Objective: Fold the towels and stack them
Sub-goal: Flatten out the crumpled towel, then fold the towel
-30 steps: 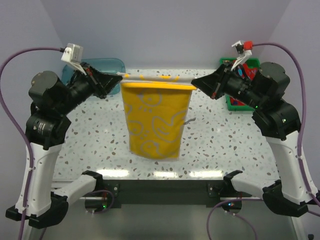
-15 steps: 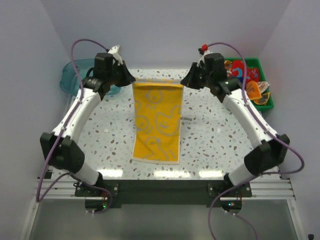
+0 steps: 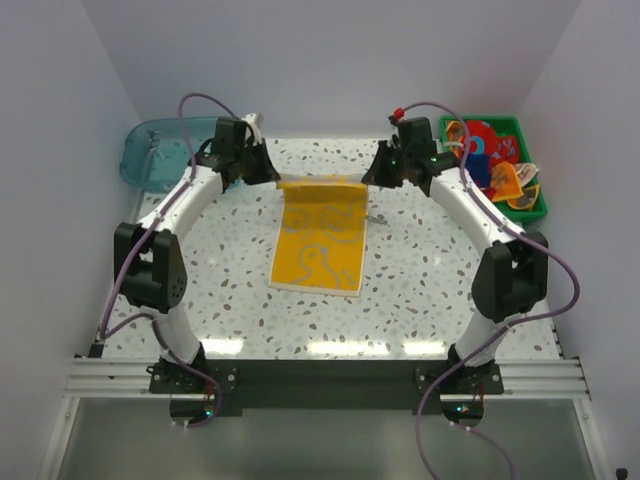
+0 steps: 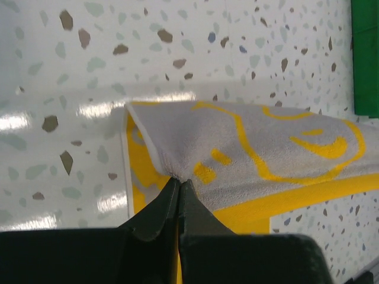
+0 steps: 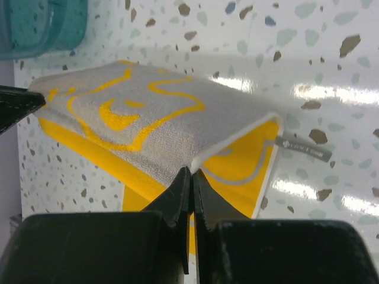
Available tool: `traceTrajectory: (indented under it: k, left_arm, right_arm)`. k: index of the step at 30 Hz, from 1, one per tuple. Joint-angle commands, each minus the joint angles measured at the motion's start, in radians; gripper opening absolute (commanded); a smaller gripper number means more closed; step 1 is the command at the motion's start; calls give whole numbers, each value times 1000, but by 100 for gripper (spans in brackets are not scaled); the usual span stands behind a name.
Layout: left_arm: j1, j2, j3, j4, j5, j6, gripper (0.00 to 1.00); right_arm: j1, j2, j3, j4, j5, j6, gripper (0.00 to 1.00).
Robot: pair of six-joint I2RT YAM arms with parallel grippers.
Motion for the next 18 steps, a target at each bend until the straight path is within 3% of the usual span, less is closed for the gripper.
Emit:
traceTrajectory:
  k: [1,12,18]
  left_arm:
    - [12,-115,-139,-10,50,13,0]
    - [-3,-425,-679,24,72,42,0]
    - [-9,-444,-804,87,56,44,0]
  right_arm:
    - [-10,-117,-150,-33,-52,16,0]
    - [45,-421,-657,36,-132,114,0]
    - [134,-438,-821,156,-96,171,0]
